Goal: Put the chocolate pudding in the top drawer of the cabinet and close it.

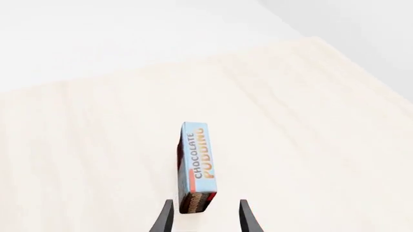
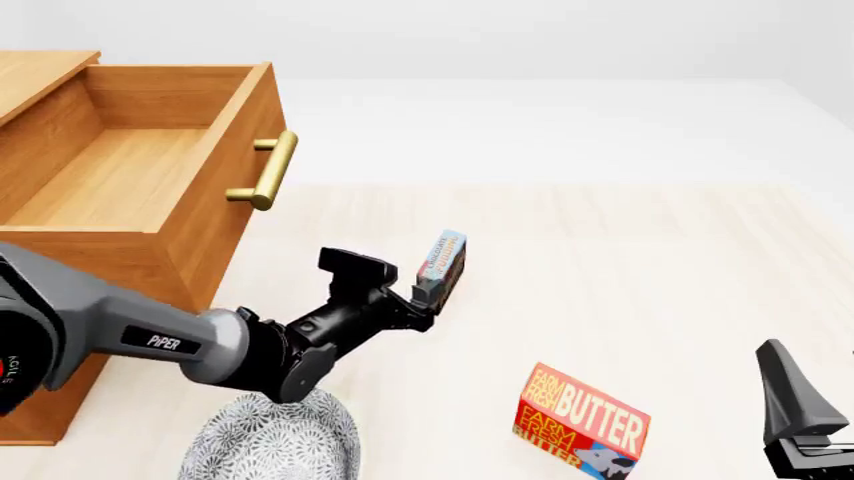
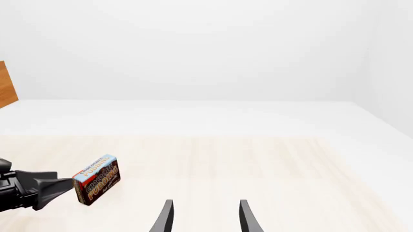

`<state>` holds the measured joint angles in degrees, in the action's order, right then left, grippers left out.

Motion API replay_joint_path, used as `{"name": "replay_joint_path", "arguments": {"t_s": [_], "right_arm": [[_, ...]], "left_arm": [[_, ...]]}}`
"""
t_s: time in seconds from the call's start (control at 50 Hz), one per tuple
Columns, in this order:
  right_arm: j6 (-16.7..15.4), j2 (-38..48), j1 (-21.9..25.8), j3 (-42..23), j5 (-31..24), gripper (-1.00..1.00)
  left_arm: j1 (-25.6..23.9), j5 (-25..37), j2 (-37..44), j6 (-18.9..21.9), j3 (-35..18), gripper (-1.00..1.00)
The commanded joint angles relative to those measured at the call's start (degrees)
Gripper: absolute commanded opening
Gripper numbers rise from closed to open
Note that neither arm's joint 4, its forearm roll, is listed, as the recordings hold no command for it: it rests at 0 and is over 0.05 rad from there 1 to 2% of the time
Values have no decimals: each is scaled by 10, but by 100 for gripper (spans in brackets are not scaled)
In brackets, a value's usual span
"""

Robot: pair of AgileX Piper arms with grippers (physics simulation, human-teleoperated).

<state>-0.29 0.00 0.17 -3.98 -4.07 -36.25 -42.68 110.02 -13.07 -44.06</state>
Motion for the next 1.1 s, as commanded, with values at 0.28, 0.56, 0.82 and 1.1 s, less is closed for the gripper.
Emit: {"name": "replay_joint_path", "arguments": {"t_s": [0.28,0.56,0.82,1.1], "right_arm": [[0,0,0,0,0,100],[0,0,0,0,0,100],[0,0,0,0,0,100],[0,0,0,0,0,100]], "left_arm": [[3,-7,40,-13,-23,100],[-5,-3,63,-21,-45,100],[-8,-2,85,-30,-62,100],[-10,0,104,-35,-76,100]]}}
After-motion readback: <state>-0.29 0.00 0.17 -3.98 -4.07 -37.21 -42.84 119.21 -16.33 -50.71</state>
